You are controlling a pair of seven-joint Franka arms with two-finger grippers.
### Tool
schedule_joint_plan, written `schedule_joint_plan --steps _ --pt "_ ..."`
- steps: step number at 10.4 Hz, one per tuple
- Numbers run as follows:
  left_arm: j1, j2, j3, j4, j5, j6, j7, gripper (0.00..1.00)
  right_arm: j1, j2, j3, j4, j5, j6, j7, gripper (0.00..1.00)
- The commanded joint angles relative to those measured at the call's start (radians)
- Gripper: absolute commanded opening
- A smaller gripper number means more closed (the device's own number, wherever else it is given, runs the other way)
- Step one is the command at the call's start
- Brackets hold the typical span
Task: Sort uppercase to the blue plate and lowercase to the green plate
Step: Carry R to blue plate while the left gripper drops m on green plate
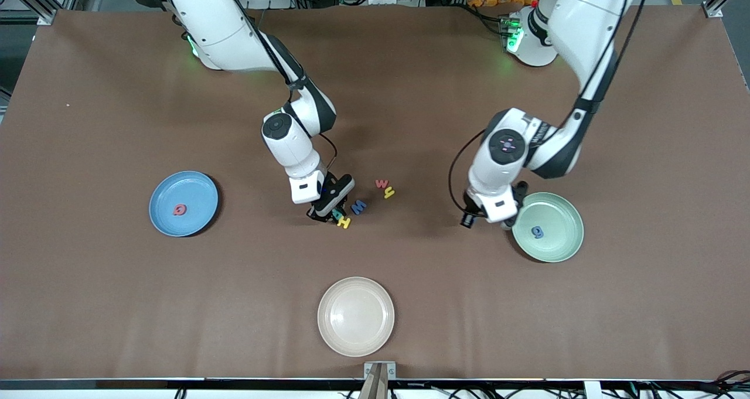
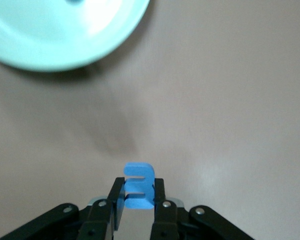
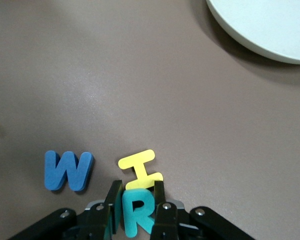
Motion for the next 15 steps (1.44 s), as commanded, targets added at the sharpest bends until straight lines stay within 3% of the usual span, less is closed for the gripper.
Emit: schedule_joint_plan --steps 1,5,10,13,15 --pt "0.085 -0.028 -0.011 -0.006 0.024 -0.022 0.117 0.0 0.007 0.008 -0.003 0.017 0.006 0.007 -0.003 0.02" --pt "0.181 -0.045 -0.012 -0.006 0.024 -0.066 0.302 0.0 0.002 -0.003 -0.003 0.031 0.006 -0.051 -0.001 0.0" --pt "0.263 -0.038 -0.011 -0.007 0.024 -0.121 0.455 0.0 -0.013 -0.076 -0.014 0.052 0.004 -0.28 -0.001 0.0" --pt "0.281 -0.034 -0.011 -0.01 0.024 -0.15 0.501 0.0 -0.048 -0.116 -0.015 0.043 0.001 -0.35 -0.032 0.0" --pt "0.293 -0.036 -0.011 -0.009 0.024 -0.196 0.537 0.0 -0.087 -0.174 -0.043 0.033 0.001 -0.495 -0.081 0.0"
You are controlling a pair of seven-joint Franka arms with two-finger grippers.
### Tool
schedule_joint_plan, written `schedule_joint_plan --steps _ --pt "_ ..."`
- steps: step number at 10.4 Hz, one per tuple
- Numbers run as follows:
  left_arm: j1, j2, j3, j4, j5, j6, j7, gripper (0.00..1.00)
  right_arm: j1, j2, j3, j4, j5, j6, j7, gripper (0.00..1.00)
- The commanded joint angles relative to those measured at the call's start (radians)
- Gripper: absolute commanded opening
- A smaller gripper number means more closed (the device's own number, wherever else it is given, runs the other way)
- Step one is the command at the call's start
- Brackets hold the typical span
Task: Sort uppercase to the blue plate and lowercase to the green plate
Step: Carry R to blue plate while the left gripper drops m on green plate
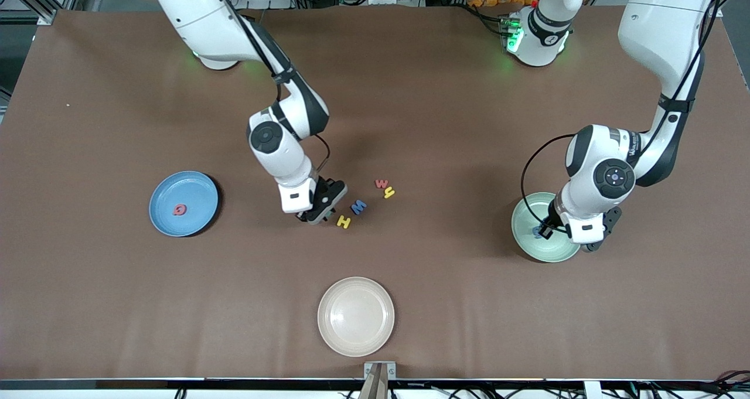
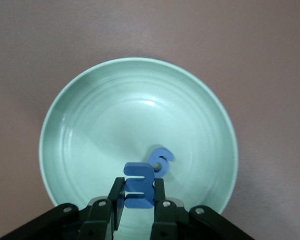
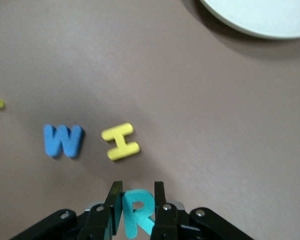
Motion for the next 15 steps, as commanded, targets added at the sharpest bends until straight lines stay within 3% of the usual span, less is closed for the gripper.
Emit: schedule_joint_plan --steps 1,2,6,9,13,15 --pt "0.019 -0.009 -0.009 -0.003 0.021 -0.042 0.023 0.05 -0.048 -0.102 -0.041 -0.038 0.002 -0.172 -0.083 0.0" --pt "0.019 -0.009 -0.009 -0.005 0.025 -0.045 0.023 0.99 -0.048 -0.134 -0.091 -0.036 0.002 -0.287 -0.097 0.0" --pt "-0.031 -0.011 -0.021 0.003 0.025 -0.045 0.013 1.0 -0.048 -0.201 -0.295 -0.039 -0.005 -0.507 -0.143 0.0" --pt "-0.122 -0.006 -0.021 0.016 0.008 -0.045 -0.014 1.0 -0.051 -0.195 -0.387 -0.073 -0.006 -0.5 -0.155 0.0" --pt "-0.219 0.025 -0.024 0.079 0.008 -0.045 -0.179 1.0 -0.122 -0.188 -0.397 -0.084 -0.006 -0.474 -0.225 0.0" --pt "-0.249 0.032 -0.024 0.079 0.006 -0.044 -0.209 1.0 -0.16 -0.174 -0.397 -0.137 -0.005 -0.37 -0.269 0.0"
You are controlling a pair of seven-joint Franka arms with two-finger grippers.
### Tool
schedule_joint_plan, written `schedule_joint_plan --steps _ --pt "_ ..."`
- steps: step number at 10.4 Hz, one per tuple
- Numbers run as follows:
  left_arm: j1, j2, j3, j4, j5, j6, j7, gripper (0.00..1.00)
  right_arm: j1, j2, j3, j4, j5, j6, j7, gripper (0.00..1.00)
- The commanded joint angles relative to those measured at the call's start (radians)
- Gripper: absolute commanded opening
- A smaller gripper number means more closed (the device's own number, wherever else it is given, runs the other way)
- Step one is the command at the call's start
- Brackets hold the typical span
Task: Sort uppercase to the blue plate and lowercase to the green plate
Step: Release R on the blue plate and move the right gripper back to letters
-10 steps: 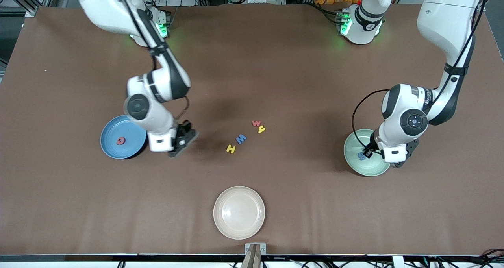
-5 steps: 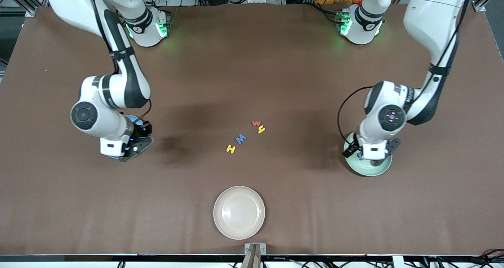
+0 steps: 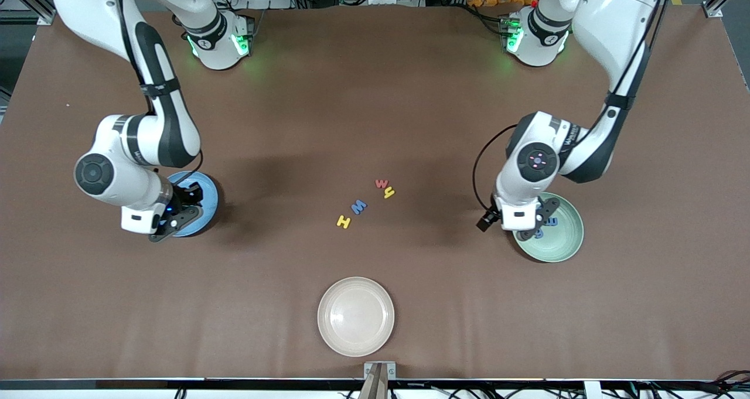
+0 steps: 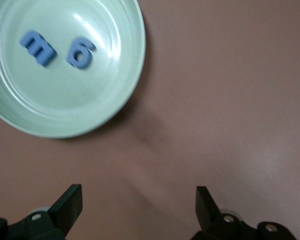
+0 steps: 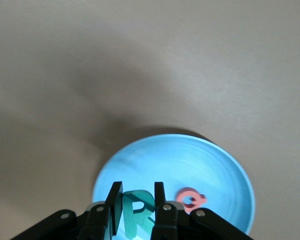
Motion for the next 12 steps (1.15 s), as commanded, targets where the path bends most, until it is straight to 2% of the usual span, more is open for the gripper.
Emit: schedule_joint_plan --steps 1,2,3,5,6,7,10,12 --pt "-0.018 0.025 0.005 0.026 0.008 -0.013 -0.037 1.0 -0.041 0.013 0.005 -0.079 -0.001 0.128 -0.058 0.0" --pt "-0.017 0.036 0.005 0.043 0.008 -0.013 -0.036 1.0 -0.053 0.024 0.006 -0.09 0.0 0.156 -0.064 0.01" --pt "-0.015 0.047 0.006 0.065 0.008 -0.013 -0.036 1.0 -0.059 0.026 0.006 -0.104 0.001 0.173 -0.064 0.07" --pt "-0.003 0.047 0.006 0.098 0.009 -0.013 -0.019 1.0 -0.061 0.024 0.006 -0.112 0.004 0.179 -0.064 0.23" --pt "0.009 0.045 0.008 0.115 0.009 -0.013 0.006 1.0 -0.061 0.024 0.006 -0.11 0.007 0.179 -0.064 0.36" --pt "0.026 0.041 0.008 0.123 0.009 -0.013 0.036 1.0 -0.061 0.024 0.006 -0.11 0.008 0.179 -0.064 0.4" --pt "0.089 0.041 0.009 0.137 0.009 -0.013 0.163 1.0 -0.061 0.024 0.006 -0.104 0.029 0.176 -0.048 0.46" --pt "0.114 0.038 0.009 0.14 0.012 -0.013 0.249 1.0 -0.045 0.024 0.008 -0.102 0.15 0.164 -0.011 0.46"
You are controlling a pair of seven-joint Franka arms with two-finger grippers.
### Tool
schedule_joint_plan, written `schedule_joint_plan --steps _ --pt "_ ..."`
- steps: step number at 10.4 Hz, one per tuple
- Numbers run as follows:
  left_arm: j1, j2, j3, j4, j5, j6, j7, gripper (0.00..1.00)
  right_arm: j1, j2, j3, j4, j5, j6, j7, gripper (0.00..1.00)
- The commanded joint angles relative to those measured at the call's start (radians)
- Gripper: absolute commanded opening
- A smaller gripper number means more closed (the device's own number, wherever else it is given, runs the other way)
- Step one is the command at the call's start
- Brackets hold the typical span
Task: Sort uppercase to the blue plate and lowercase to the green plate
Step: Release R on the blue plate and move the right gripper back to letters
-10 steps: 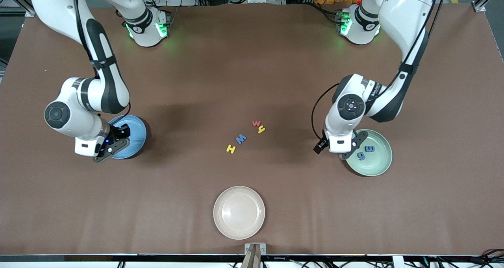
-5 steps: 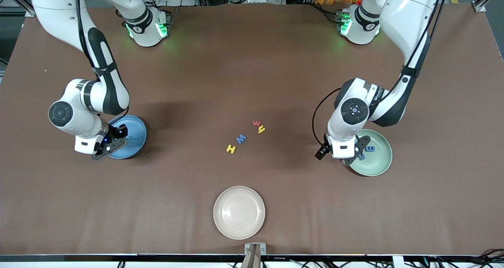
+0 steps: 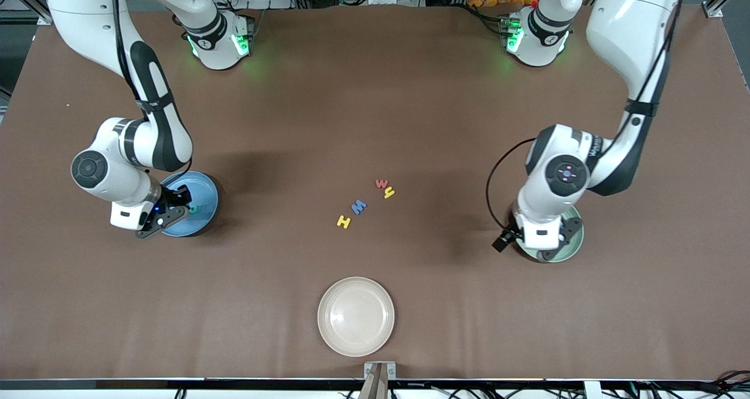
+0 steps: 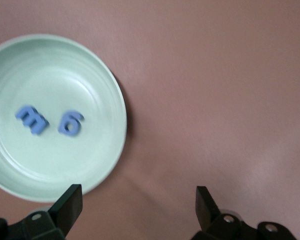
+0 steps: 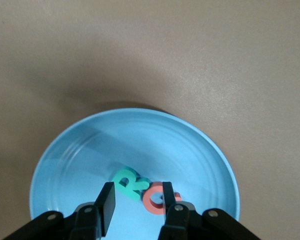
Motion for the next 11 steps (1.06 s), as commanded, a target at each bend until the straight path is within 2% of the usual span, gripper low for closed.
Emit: schedule_joint_plan --steps 1,2,5,7,8,11 --pt "0.02 0.003 -0.003 0.017 0.009 -0.013 0.101 1.0 0.03 -0.016 0.011 -0.005 0.13 -0.008 0.073 0.47" --pt "0.042 0.003 -0.003 0.017 0.009 -0.013 0.121 1.0 0.073 -0.017 0.011 -0.002 0.167 -0.008 0.164 0.49" --pt "0.049 -0.001 -0.007 0.017 0.009 -0.013 0.176 1.0 0.217 -0.017 0.021 0.035 0.17 -0.008 0.55 0.53" --pt "0.047 0.002 -0.007 0.017 0.009 -0.013 0.204 1.0 0.268 -0.014 0.073 0.082 0.169 -0.007 0.788 0.59" --pt "0.047 -0.001 -0.007 0.015 0.009 -0.018 0.213 1.0 0.283 -0.003 0.102 0.107 0.161 -0.002 0.887 0.61" --pt "0.062 -0.038 -0.006 0.017 0.009 -0.101 0.329 1.0 0.383 0.088 0.107 0.222 0.153 0.007 1.164 0.64"
